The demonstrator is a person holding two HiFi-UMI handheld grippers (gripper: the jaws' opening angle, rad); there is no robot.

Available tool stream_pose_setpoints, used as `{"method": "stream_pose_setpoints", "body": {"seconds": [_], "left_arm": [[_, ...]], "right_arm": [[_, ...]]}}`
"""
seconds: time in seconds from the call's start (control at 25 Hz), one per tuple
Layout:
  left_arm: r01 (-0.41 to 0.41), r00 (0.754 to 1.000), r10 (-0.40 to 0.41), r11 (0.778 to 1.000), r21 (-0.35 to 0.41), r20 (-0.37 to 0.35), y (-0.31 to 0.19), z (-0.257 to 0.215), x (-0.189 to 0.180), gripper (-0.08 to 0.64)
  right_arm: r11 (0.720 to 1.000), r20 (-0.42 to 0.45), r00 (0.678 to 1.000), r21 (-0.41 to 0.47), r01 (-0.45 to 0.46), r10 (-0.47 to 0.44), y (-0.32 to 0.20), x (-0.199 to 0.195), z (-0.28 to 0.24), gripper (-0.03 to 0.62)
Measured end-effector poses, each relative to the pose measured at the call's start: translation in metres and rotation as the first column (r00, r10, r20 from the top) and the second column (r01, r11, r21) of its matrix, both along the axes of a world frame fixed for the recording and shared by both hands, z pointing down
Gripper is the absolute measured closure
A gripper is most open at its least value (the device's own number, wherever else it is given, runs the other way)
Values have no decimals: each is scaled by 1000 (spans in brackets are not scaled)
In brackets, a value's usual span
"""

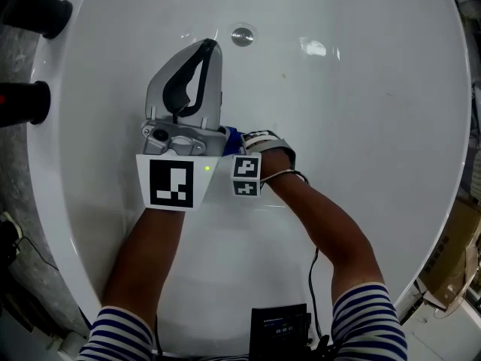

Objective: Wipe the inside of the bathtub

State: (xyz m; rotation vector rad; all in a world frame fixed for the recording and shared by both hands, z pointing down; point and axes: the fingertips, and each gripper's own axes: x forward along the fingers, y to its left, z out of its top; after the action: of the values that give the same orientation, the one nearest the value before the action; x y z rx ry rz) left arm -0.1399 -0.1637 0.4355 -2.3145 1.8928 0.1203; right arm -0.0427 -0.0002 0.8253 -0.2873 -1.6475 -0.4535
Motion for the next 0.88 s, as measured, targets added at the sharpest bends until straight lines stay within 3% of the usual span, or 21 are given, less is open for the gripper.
{"method": "stream_pose_setpoints", "body": {"seconds": [0.28,0.4,0.68,0.88], "left_arm": [[5,1000,-5,1000,2,-5,1,-3,-1,558],[5,1000,-5,1000,4,-5,1,-4,-1,558],[0,1000,0,1000,-4,-7,2,0,2,558],[0,1000,0,1000,-9,-9,1,1,2,558]], "right_arm": [[977,-39,994,-188,96,-105,128,28,-4,546],[968,-36,991,-223,117,-128,157,33,-4,546],[962,-42,993,-257,93,-107,154,32,-8,546],[981,-13,998,-183,66,-69,107,23,-19,546]]}}
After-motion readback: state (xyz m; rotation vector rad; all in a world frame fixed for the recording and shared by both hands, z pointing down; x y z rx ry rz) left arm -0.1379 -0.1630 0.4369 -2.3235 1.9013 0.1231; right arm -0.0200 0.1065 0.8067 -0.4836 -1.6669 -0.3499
